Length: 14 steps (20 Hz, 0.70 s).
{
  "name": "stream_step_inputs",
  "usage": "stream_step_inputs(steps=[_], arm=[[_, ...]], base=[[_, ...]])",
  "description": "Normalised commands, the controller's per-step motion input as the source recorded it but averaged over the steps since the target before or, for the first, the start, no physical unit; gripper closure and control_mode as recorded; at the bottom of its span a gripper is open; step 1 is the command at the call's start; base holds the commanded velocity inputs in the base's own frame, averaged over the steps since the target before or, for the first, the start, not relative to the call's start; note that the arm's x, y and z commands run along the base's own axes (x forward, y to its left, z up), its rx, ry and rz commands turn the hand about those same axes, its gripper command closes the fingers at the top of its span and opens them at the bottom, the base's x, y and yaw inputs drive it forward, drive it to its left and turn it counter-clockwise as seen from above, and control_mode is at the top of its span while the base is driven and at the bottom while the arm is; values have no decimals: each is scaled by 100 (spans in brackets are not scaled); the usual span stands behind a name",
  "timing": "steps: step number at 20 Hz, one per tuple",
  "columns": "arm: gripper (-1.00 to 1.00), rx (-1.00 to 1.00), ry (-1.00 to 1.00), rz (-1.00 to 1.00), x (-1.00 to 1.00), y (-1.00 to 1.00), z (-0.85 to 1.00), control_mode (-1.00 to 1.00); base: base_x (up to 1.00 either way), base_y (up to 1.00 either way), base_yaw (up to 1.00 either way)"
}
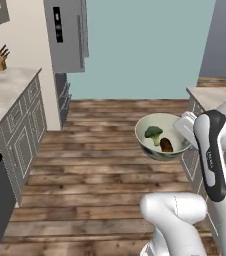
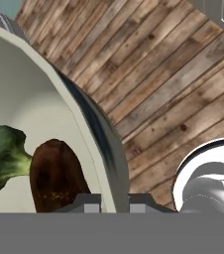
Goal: Place the bowl with the sweet potato and broccoli on the top shelf of the fridge. Place the bowl with the chicken drumstick and steak on the second highest shelf of the fridge.
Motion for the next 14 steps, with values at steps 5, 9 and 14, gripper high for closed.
stream_step_inputs(steps=[5, 9, 14], arm=[[100, 0, 0, 0, 0, 0, 0, 100], [100, 0, 0, 0, 0, 0, 0, 100], [100, 0, 0, 0, 0, 0, 0, 100]], base=[[100, -14, -7], [100, -8, -6], [100, -7, -4]])
